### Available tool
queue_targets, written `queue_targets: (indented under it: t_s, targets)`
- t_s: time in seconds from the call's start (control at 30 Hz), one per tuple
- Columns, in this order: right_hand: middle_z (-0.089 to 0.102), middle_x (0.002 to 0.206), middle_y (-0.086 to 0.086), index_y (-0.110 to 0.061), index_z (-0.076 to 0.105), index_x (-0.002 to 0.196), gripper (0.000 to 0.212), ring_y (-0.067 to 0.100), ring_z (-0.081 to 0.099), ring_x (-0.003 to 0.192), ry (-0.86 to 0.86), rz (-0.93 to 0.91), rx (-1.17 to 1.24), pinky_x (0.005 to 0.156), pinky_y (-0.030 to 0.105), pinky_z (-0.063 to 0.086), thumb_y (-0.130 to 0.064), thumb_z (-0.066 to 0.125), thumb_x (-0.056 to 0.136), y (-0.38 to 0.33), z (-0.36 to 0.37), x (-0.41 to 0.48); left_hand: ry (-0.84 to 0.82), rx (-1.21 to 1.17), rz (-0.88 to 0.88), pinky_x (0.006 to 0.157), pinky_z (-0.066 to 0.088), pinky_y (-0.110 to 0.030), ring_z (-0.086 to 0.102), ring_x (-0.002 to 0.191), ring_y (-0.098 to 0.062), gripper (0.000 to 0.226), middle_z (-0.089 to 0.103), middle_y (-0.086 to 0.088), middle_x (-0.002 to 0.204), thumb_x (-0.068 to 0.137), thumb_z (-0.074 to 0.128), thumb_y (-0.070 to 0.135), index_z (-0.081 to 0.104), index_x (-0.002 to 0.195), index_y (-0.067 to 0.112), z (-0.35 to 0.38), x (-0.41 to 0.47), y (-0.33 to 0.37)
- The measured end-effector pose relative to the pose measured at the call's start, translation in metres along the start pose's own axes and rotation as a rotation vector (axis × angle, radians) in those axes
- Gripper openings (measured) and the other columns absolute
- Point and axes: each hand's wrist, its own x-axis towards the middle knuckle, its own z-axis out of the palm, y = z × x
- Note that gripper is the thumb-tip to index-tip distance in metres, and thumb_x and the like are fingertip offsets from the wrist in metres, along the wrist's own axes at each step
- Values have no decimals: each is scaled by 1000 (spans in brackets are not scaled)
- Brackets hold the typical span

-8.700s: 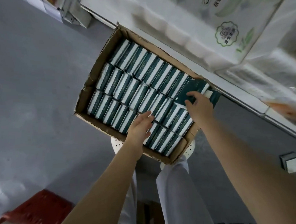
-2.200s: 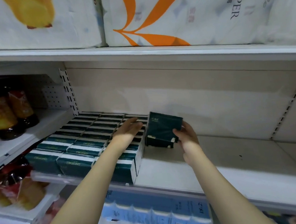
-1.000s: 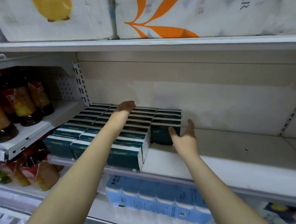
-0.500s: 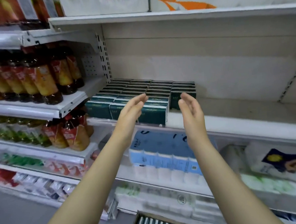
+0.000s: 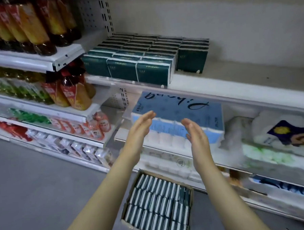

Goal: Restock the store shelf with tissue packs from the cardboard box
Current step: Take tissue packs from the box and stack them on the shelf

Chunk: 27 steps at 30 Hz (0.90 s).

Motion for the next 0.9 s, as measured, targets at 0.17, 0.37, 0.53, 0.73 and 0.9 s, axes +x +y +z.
queue_targets:
  t_s: [0.17,0.37,0.53,0.73,0.9]
  targets:
    - [63,124,-18,-31,64,116,26,-4,51,120,-38,222,-31,110,32,36,-39,45,102,72,-42,-30,35,24,-191,107,37,-30,51,123,1,27,62,15,129,99,50,22,61,122,30,25,-33,-71]
    - [60,131,-6,-24,64,117,25,9,49,126,-20,482,-50,112,32,32,-30,44,102,153,-82,-59,36,82,-434,104,36,-26,50,124,-1,30,59,13,132,100,50,27,59,128,30,38,-71,-158]
    - [55,125,-4,-11,60,124,27,12,47,124,-38,666,-86,106,27,32,-19,47,102,222,-95,-78,49,80,-653,101,35,-24,52,122,-7,29,59,9,131,99,52,25,59,127,25,40,-97,-227]
    - [56,129,-3,-14,59,128,31,13,49,121,12,888,-185,111,35,35,-27,50,101,340,-91,-106,92,69,-902,107,37,-31,52,123,-11,24,60,8,130,98,53,30,62,120,28,27,-119,-349]
    - [52,134,-5,-24,60,122,25,11,49,120,67,1058,-197,109,35,36,-32,52,100,446,-79,-119,35,57,-1054,98,35,-26,48,120,-9,32,55,7,134,101,48,33,55,131,27,19,-128,-455]
